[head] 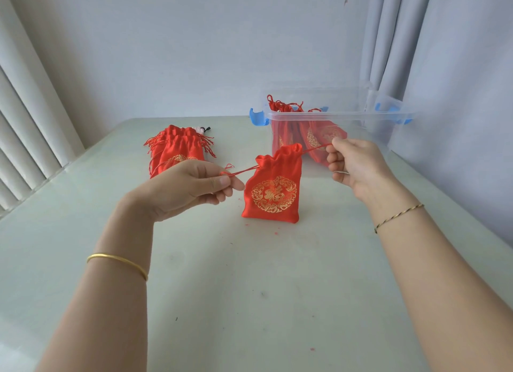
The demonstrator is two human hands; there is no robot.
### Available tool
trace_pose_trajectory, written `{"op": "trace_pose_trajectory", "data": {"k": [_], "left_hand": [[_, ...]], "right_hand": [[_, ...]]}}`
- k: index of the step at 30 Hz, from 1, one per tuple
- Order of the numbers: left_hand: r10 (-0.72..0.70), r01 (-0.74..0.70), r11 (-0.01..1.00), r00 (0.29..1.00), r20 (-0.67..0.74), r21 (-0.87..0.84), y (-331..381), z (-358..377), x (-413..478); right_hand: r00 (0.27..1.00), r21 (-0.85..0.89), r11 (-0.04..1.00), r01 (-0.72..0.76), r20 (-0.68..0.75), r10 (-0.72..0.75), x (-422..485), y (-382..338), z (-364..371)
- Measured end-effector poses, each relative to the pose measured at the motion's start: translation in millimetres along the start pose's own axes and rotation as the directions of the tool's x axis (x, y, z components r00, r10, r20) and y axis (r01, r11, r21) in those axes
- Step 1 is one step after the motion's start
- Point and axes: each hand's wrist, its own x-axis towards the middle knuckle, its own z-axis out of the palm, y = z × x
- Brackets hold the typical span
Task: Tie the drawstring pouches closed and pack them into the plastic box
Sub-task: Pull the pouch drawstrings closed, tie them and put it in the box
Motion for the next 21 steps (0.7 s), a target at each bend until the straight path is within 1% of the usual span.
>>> {"op": "trace_pose_trajectory", "data": {"k": [4, 9, 15, 19, 21], "left_hand": [[0.022, -0.015, 0.998, 0.991, 0.129, -0.060, -1.8, -4.0, -1.3], [0.071, -0.039, 0.987, 0.977, 0.203, -0.157, -2.5, -4.3, -2.3], [0.110, -0.062, 0.973, 0.971, 0.211, -0.223, -3.1, -4.8, -2.0], [0.104, -0.053, 0.967, 0.975, 0.195, -0.251, -4.8, -6.0, -2.8], [0.093, -0.053, 0.962, 0.985, 0.143, -0.266, -3.8, -6.1, -3.7]], "right_hand": [[1.000, 0.005, 1.000, -0.006, 0.006, 0.006, 1.0, 2.1, 1.5], [0.999, 0.054, 0.998, -0.032, 0.019, 0.031, 2.2, 4.5, 3.0], [0.992, 0.209, 0.972, -0.103, 0.096, 0.084, -1.4, 4.7, 4.9], [0.990, 0.211, 0.971, -0.110, 0.112, 0.088, -3.1, 4.9, 7.9], [0.992, 0.179, 0.978, -0.102, 0.094, 0.086, -2.7, 5.3, 7.7]]}}
